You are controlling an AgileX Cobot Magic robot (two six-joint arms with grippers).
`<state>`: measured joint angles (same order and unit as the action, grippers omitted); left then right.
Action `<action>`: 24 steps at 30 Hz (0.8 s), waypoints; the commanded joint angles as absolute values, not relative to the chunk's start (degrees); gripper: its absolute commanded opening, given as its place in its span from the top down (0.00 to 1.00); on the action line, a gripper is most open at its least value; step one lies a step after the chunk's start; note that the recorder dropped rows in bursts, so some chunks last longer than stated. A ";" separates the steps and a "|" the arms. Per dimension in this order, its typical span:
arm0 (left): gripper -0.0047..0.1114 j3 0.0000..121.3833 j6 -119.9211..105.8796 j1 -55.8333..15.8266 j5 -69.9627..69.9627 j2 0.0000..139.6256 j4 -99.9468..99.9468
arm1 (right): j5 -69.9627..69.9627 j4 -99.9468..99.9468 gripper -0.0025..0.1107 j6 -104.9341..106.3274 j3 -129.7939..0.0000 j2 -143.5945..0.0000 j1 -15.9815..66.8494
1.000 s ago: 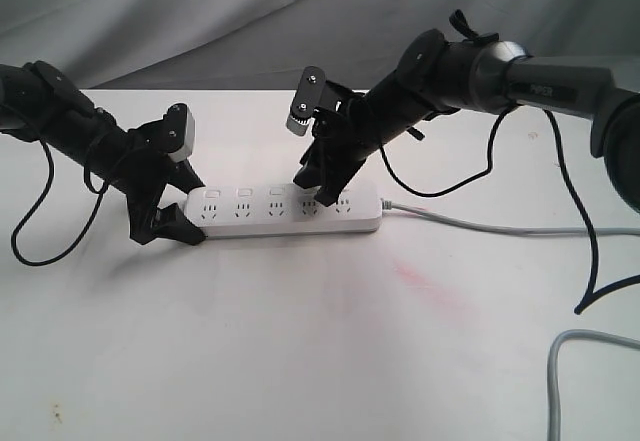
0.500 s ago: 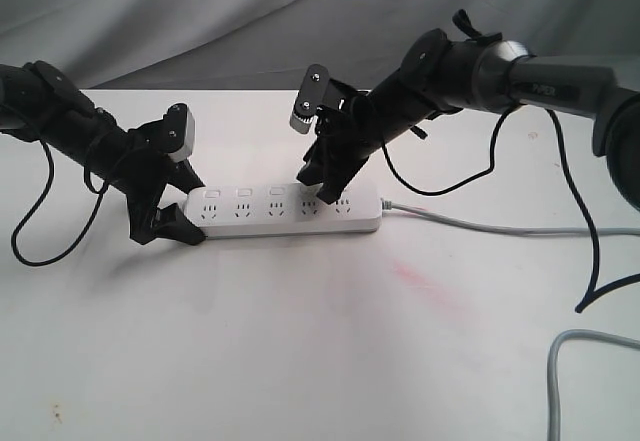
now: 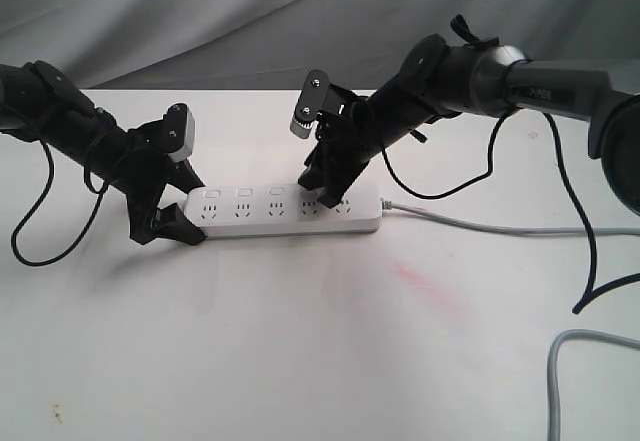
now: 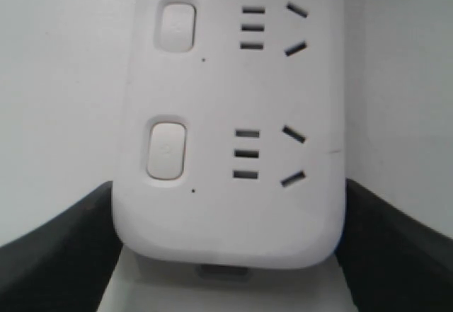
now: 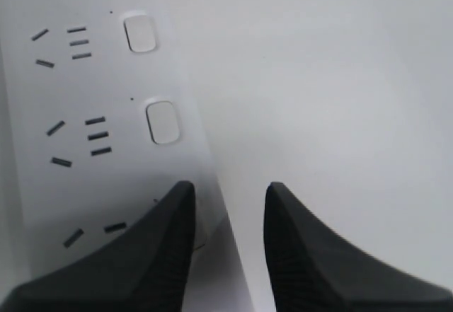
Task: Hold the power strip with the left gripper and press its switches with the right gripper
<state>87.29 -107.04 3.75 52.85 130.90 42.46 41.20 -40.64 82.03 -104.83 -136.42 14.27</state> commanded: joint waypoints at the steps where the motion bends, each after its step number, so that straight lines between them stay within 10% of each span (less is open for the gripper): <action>1: 0.50 87.66 -106.69 3.78 52.33 130.76 42.83 | 40.83 -39.90 0.70 82.00 -104.46 -136.35 13.86; 24: 0.50 87.66 -106.69 3.78 52.33 130.76 42.83 | 37.78 -40.87 0.70 82.63 -101.06 -136.35 13.86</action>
<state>87.29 -107.04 3.75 52.85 130.90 42.46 38.05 -41.43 82.25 -101.76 -135.85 14.00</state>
